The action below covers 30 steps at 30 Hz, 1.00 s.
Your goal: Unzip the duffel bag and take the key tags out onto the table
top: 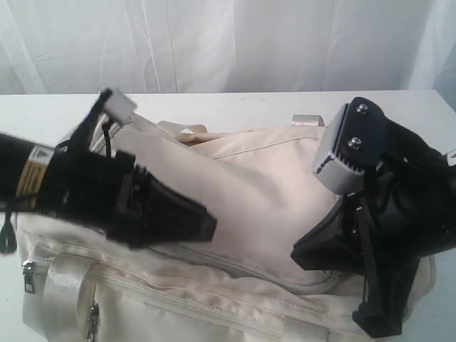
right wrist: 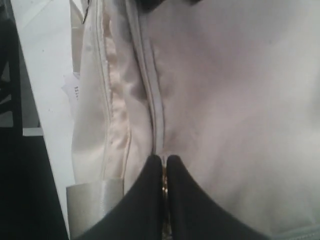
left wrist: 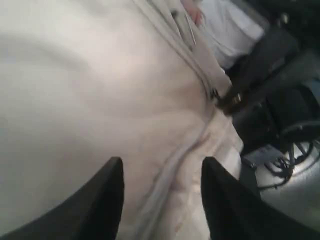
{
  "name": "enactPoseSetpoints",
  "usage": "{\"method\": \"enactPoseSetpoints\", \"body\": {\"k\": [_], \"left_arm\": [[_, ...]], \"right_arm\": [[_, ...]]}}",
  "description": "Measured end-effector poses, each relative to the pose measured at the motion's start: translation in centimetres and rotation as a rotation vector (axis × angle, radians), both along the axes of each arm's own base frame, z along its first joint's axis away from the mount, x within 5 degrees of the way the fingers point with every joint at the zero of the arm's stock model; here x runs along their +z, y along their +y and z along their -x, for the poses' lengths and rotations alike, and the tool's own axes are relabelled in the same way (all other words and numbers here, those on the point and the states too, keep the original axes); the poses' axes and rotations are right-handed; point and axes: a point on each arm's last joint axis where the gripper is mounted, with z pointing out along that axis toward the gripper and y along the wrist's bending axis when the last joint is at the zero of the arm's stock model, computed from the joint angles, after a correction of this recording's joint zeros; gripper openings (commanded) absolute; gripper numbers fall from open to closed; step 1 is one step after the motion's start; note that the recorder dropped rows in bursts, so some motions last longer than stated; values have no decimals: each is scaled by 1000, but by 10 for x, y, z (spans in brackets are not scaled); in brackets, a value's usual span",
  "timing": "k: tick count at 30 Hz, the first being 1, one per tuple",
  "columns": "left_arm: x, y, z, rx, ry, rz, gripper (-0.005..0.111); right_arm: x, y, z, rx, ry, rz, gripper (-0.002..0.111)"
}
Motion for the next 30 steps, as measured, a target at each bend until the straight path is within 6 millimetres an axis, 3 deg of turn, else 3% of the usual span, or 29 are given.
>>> {"method": "enactPoseSetpoints", "body": {"k": [4,7,12,14,20,25,30], "left_arm": [[-23,-4,31,-88,5,-11,52],[-28,-12,46,-134,-17,23,52],[-28,-25,56,-130,-90,62,52],[-26,-29,57,-121,-127,87,52],[-23,-35,54,-98,-292,117,52],[-24,-53,72,-175,-540,104,52],[-25,-65,81,-156,-736,61,52]], "right_arm": [[2,1,-2,-34,0,-26,0],[2,2,-3,-55,13,-37,4],[6,6,-1,-80,62,-102,43],[7,7,-1,-89,81,-127,50],[20,4,-4,-182,-22,-198,50],[40,-16,0,-396,-130,-242,50],[48,-35,13,-527,-124,-233,50]]}}
